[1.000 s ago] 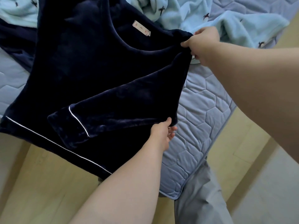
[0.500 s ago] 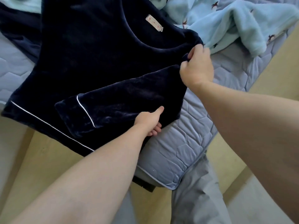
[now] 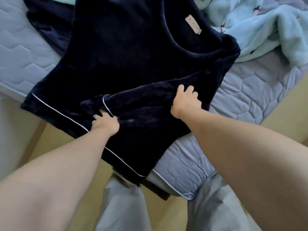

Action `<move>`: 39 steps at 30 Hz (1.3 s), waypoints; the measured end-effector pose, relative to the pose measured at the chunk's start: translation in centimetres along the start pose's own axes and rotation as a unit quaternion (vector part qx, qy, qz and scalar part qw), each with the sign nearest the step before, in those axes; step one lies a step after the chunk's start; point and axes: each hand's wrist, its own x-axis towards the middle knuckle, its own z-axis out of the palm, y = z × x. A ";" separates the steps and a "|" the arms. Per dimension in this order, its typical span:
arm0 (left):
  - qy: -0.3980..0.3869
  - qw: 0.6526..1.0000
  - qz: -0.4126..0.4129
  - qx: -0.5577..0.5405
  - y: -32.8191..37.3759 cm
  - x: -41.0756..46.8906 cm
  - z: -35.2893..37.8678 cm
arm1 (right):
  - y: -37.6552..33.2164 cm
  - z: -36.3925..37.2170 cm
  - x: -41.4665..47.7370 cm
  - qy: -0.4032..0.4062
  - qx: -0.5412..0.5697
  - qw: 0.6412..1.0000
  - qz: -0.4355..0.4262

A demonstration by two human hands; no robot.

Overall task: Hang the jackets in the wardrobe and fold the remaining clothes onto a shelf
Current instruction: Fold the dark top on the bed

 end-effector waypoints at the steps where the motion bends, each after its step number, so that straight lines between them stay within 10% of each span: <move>1: -0.009 1.000 0.009 0.023 0.0 0.2 -1.1 | -0.5 -0.3 0.0 -0.006 -0.005 1.000 0.013; 10: 0.184 0.970 0.159 -0.023 5.4 -2.2 -15.4 | -6.3 -11.1 -0.2 0.181 0.085 0.977 -0.080; 16: 0.293 0.876 0.303 -0.233 11.7 -0.1 -25.1 | -11.5 -21.8 5.9 0.326 0.199 0.918 -0.110; 21: 0.380 0.823 0.336 -0.258 18.9 3.6 -30.7 | -13.4 -27.2 14.5 0.286 0.319 0.899 -0.095; 26: 0.383 0.847 0.306 -0.206 25.5 4.6 -34.2 | -11.7 -26.3 15.4 0.197 0.328 0.913 -0.139; 32: 0.331 0.886 0.187 -0.267 28.7 3.2 -35.8 | -7.3 -23.7 10.2 0.327 0.350 0.857 -0.191; 36: 0.308 0.778 0.246 -0.489 24.9 -1.0 -34.5 | -6.2 -24.4 8.0 0.253 0.486 0.828 -0.121; 39: 0.147 0.671 0.270 -0.675 19.1 -4.0 -28.9 | -6.1 -24.3 6.6 0.125 0.660 0.741 -0.021</move>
